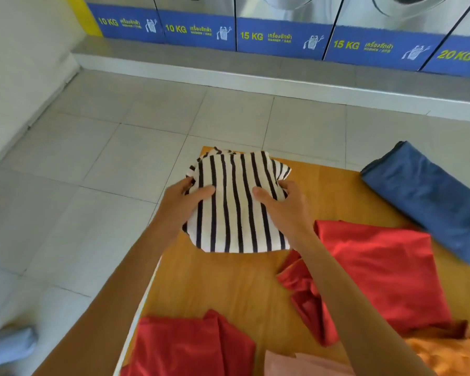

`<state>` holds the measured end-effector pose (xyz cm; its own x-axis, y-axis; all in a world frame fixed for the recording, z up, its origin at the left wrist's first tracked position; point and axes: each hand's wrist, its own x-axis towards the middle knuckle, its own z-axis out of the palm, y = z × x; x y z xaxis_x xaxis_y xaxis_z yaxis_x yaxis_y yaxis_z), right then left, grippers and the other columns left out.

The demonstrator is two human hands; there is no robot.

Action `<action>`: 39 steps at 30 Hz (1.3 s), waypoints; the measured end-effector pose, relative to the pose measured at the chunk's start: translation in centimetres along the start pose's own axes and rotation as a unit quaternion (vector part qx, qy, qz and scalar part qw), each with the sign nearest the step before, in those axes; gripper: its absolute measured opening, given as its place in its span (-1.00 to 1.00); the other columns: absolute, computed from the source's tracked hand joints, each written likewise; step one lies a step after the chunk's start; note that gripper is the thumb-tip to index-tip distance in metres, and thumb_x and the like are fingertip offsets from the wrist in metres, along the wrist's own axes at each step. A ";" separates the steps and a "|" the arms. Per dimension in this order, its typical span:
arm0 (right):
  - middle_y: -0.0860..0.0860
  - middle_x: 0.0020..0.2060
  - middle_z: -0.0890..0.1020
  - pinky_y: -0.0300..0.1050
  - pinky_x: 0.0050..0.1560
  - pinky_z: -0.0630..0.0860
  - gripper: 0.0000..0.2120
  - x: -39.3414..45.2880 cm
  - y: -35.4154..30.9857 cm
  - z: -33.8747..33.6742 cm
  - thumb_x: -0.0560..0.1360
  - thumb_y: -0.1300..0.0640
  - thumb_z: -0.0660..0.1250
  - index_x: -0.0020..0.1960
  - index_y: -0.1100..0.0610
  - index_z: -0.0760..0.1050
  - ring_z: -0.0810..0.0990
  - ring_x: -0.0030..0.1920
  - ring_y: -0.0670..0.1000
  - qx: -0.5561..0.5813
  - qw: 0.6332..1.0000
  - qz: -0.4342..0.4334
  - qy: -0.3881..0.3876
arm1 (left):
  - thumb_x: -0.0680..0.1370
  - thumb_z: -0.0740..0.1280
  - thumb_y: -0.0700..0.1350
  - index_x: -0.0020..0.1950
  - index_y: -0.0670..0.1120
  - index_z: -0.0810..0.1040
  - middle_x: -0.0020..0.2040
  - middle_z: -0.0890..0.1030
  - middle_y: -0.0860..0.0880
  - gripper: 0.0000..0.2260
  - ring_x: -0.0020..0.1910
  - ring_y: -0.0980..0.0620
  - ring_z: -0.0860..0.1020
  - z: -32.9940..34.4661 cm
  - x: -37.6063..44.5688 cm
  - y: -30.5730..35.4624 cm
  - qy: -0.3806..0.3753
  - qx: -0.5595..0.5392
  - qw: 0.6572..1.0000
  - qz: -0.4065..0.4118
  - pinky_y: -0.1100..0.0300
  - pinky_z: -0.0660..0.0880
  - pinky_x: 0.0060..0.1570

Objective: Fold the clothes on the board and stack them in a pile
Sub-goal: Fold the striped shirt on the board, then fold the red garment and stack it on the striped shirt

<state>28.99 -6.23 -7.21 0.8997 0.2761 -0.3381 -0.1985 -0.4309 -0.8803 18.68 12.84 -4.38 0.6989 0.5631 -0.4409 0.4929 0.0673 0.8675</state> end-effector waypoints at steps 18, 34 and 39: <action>0.04 0.46 0.38 0.10 0.33 0.46 -0.37 7.3 4.1 4.3 0.57 -0.09 0.32 0.56 0.00 0.21 0.43 0.41 0.10 -0.109 0.993 0.023 -0.035 | 0.54 0.34 0.06 0.56 0.02 0.15 0.44 0.35 -0.05 -0.35 0.38 -0.05 0.39 1.0 9.7 -7.1 0.047 0.191 0.979 0.048 0.10 0.37 0.21; -0.07 -0.12 0.68 -0.16 -0.06 0.56 -0.78 -20.9 12.7 1.5 0.50 -0.02 0.44 0.08 0.07 0.60 0.66 -0.13 -0.08 -0.181 0.976 0.059 -0.103 | 0.50 0.39 0.04 0.11 -0.05 0.50 -0.04 0.56 -0.04 -0.74 -0.09 -0.03 0.58 -9.4 -17.8 -20.9 0.071 0.317 0.945 -0.041 0.08 0.55 -0.12; -0.02 0.33 0.50 0.07 0.32 0.48 -0.10 -24.3 13.6 4.9 0.28 -0.48 0.36 0.48 -0.04 0.29 0.48 0.33 0.03 -0.235 0.946 0.084 -0.205 | 0.50 0.34 0.19 0.34 -0.07 0.42 0.14 0.50 -0.12 -0.48 0.17 -0.13 0.48 -6.8 -20.5 -21.6 0.037 0.397 0.913 -0.089 0.00 0.50 0.02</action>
<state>2.52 -14.62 -12.57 0.6246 0.4386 -0.6462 -0.0445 -0.8061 -0.5901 -9.81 5.48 -12.46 0.5485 0.6572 -0.5169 0.8361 -0.4377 0.3307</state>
